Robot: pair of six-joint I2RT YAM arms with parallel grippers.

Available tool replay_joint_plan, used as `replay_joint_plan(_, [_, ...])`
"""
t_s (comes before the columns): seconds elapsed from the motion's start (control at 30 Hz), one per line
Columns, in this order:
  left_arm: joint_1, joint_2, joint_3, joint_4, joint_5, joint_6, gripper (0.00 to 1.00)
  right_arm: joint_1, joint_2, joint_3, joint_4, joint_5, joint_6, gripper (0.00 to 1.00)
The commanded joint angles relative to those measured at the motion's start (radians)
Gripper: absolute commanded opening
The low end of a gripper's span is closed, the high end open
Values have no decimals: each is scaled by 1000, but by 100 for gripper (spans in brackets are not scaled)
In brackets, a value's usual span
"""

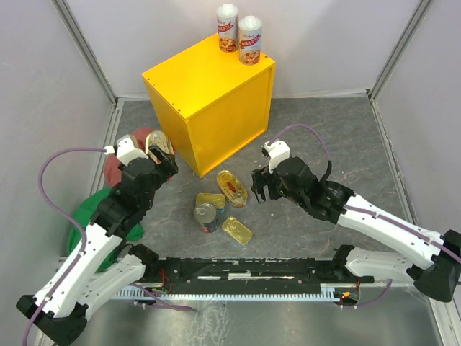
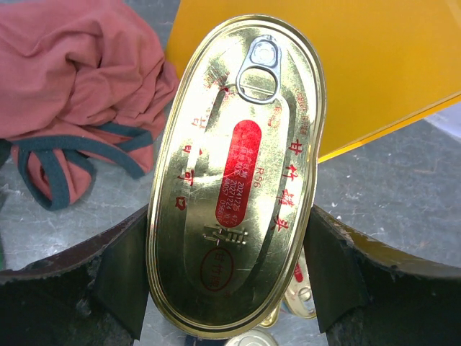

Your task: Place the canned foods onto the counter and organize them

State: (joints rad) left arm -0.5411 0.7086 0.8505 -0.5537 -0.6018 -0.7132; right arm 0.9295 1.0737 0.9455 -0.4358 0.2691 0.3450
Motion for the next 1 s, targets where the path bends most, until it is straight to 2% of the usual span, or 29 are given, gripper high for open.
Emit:
replay_joint_plan(0.0, [-5,13,134,62,-51,8,3,6,13,-1,65,-11,-5,87])
replay_joint_plan(0.23, [-5,73,262,51,-55,55,3,6,27,-13,87,-16,-7,87])
replay_joint_plan(0.67, [-5,302,595,23,7,182,3,6,28,-18,100,-22,-13,87])
replay_joint_plan(0.97, [-5,382,701,18,21,233,3,6,27,-18,108,-24,-20,87])
